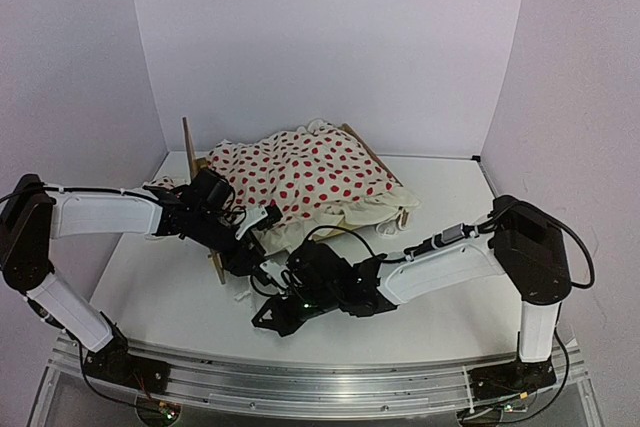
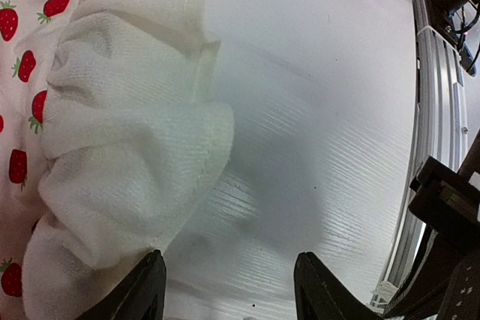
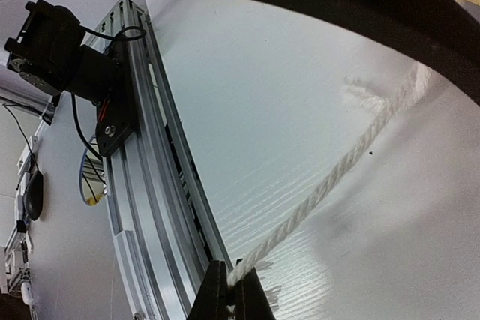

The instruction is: Set up the pet bed

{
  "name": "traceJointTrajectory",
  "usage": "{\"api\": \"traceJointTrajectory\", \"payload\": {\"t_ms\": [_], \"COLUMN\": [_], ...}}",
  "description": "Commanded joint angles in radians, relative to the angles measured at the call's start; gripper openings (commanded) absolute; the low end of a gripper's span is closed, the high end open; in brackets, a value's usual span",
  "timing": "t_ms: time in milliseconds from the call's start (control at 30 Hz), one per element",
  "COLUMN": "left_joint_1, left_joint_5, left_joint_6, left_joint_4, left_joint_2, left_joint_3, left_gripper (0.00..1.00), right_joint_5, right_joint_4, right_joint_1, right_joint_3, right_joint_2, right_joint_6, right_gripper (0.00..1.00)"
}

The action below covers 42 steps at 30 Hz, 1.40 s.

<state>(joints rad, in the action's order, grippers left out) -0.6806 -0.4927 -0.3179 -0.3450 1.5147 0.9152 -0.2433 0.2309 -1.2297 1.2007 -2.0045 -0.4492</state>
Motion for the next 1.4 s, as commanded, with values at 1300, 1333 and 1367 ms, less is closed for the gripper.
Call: {"api": "traceJointTrajectory", "payload": {"t_ms": [1300,1333,1367], "left_joint_1": [-0.031,-0.032,-0.034], "left_joint_5": [0.186,0.189,0.193], "left_joint_6": [0.346,0.434,0.511], "left_joint_4": [0.152,0.180,0.201], "left_joint_2": [-0.646,-0.669,-0.677], "left_joint_3": [-0.325,-0.348,-0.370], "left_gripper": [0.47,0.45,0.44], "right_joint_5": [-0.093,-0.090,-0.081], "right_joint_4": [-0.015,-0.015,-0.018], "right_joint_1": [0.124,0.124,0.124], "right_joint_3": [0.193,0.190,0.183], "right_joint_2": [-0.078,-0.077,-0.071], "right_joint_6": [-0.062,-0.058,-0.052], "right_gripper": [0.00,0.00,0.00]}}
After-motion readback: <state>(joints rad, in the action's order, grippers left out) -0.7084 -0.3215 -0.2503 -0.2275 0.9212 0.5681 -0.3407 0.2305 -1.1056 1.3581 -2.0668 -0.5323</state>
